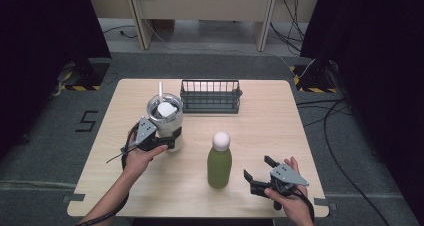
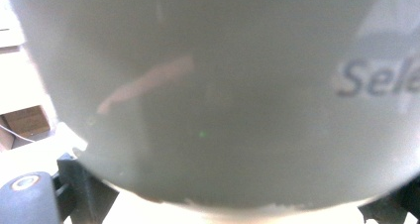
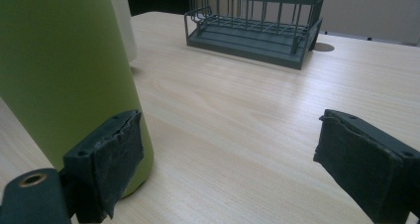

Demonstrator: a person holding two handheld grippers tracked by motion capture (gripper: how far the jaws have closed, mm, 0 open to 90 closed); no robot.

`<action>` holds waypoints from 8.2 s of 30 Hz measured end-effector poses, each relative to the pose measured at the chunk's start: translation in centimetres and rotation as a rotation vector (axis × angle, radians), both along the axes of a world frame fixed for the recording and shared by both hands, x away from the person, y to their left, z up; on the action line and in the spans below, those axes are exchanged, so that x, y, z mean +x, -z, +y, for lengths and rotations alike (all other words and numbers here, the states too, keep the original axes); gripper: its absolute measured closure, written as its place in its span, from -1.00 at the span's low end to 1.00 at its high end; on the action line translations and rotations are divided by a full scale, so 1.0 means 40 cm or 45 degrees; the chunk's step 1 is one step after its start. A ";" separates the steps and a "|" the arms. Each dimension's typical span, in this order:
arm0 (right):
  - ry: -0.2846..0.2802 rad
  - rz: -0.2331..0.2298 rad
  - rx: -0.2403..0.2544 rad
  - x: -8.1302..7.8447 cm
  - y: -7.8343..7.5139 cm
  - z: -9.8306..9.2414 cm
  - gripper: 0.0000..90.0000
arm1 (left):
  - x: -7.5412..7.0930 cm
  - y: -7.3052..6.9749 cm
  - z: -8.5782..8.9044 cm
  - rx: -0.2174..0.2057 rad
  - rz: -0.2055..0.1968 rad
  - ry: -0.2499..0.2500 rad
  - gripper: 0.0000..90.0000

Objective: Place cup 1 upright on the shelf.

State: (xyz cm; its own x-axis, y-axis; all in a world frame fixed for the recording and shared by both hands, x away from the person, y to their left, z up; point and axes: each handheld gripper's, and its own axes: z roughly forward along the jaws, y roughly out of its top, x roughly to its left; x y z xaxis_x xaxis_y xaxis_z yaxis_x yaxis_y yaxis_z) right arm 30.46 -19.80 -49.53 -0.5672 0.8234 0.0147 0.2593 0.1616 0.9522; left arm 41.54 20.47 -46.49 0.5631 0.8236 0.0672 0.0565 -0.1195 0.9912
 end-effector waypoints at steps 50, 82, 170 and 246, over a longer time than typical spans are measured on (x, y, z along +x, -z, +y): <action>0.001 0.006 0.019 0.004 0.003 -0.002 -0.75 | 0.117 -0.121 -0.123 0.006 -0.085 0.068 -0.79; 0.007 0.001 0.032 0.005 0.009 -0.008 -0.75 | 0.198 -0.183 -0.184 -0.014 -0.122 0.067 -0.79; 0.013 0.017 0.034 0.008 0.021 -0.014 -0.77 | 0.472 -0.184 -0.236 0.019 -0.046 -0.167 -0.79; -0.015 0.019 0.014 0.007 0.024 0.004 -0.81 | 0.459 -0.105 -0.191 0.031 0.105 -0.133 -1.00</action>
